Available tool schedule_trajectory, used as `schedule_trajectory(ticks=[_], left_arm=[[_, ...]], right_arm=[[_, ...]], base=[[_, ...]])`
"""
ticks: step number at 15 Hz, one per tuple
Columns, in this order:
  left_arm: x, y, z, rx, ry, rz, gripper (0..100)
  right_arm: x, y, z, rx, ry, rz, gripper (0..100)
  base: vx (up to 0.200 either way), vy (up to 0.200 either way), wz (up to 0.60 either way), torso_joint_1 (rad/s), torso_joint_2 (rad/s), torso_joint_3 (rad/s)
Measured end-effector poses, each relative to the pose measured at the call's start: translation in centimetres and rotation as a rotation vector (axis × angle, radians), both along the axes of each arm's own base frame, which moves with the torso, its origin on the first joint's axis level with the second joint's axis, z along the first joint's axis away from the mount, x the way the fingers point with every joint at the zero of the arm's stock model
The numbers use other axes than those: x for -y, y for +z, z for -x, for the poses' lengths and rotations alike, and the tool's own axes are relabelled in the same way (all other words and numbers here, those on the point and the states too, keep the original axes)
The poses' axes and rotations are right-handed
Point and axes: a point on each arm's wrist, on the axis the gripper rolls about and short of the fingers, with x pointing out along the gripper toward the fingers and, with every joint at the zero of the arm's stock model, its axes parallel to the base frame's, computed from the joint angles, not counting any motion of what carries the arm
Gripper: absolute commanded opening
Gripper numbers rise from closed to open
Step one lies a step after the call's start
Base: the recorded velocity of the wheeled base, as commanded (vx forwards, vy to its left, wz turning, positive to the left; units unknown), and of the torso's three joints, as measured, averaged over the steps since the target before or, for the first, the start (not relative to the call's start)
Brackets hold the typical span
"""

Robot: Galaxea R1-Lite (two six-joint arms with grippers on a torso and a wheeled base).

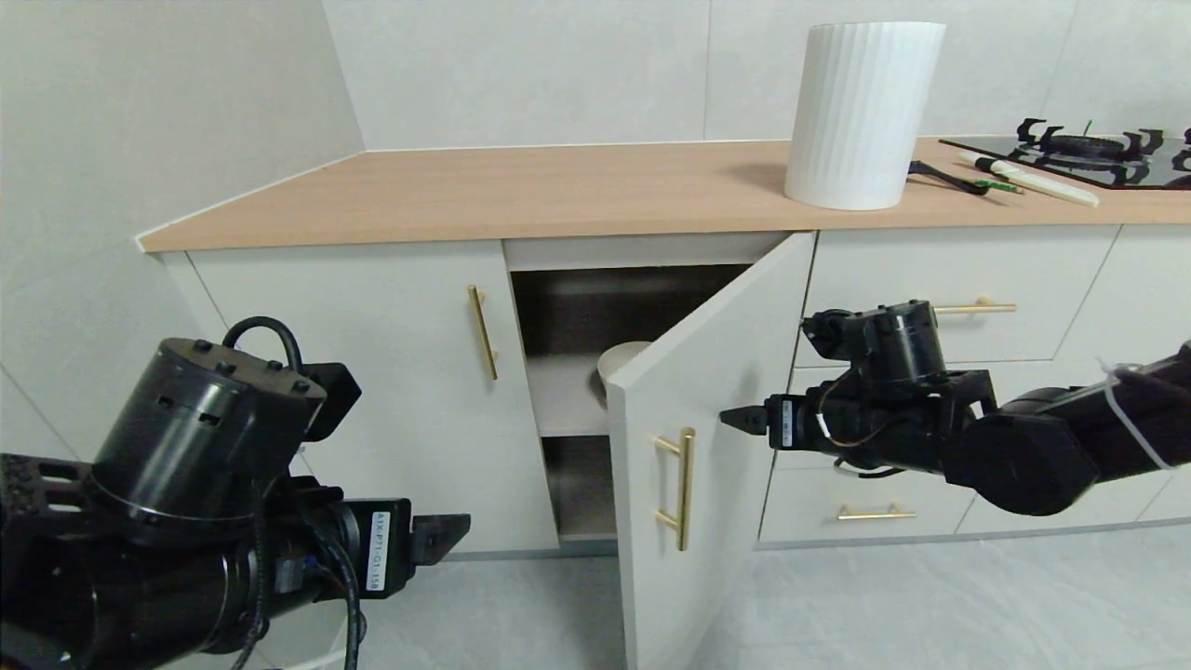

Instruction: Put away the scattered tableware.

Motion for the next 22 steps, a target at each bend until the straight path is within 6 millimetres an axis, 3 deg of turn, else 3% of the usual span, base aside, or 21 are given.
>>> schedule_trajectory(ticks=[5, 15, 22], left_arm=[[0.1, -0.1, -0.1, 0.001, 0.0, 0.0, 100], [0.1, -0.2, -0.2, -0.004, 0.0, -0.003, 100], [0.1, -0.3, -0.2, -0.006, 0.0, -0.004, 100]], right_arm=[[-1.3, -0.8, -3.2, 0.086, -0.055, -0.061, 100], [-3.3, -4.2, -8.9, 0.163, -0.326, -0.143, 100], [-3.5, -7.1, -12.4, 0.224, -0.472, -0.126, 100]], base=[[0.0, 0.0, 0.0, 0.0, 0.0, 0.0], [0.0, 0.0, 0.0, 0.0, 0.0, 0.0], [0.0, 0.0, 0.0, 0.0, 0.0, 0.0]])
